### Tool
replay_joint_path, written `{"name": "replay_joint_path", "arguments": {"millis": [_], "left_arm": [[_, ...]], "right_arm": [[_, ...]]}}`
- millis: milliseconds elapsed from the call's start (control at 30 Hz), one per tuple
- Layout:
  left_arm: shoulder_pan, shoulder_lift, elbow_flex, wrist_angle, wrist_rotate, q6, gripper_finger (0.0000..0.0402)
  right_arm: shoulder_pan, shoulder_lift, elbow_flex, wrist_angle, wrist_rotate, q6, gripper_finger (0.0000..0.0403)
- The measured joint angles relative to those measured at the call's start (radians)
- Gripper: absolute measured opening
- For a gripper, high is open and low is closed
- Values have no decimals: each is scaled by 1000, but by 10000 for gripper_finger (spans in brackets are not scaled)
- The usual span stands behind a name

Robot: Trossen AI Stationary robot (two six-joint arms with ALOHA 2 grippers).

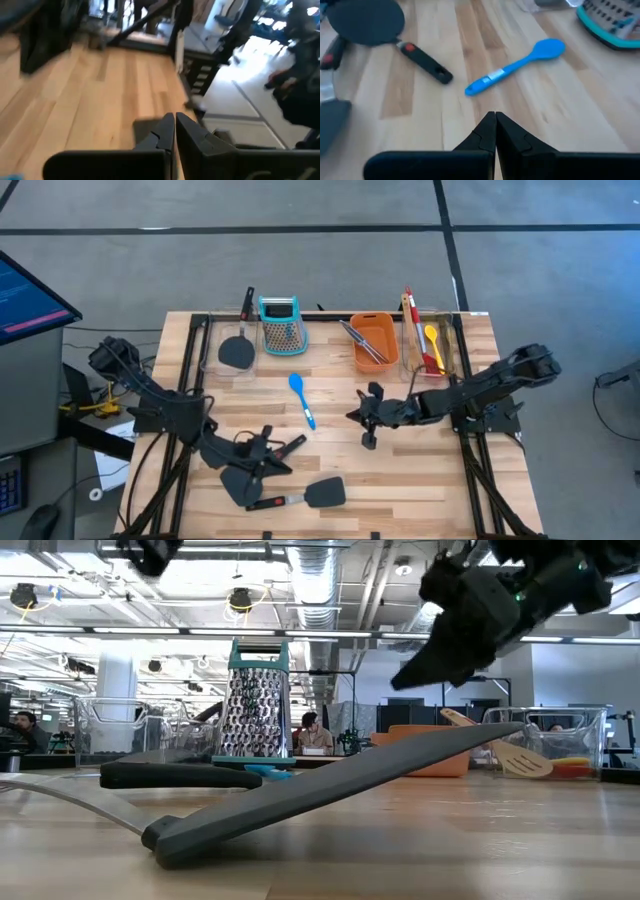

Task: Pick & Place Kitchen Items
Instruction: Put the top black spatula into the left transparent bin

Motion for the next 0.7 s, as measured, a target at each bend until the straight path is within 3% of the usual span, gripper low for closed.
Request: {"name": "replay_joint_path", "arguments": {"millis": [167,267,367,467,700], "left_arm": [[-23,13,123,-56,-5,95,2],[-27,13,204,-255,-57,105,2],[-27,13,245,-461,-135,-5,2],[-27,13,246,-574,-147,-143,1],[-14,28,246,-720,14,-363,1]], "right_arm": [[2,105,1,222,0,32,0],[6,128,3,314,-3,-3,0],[15,113,14,317,-30,-11,0],[33,89,16,309,-46,-28,0],[82,60,17,259,-58,-65,0]]}}
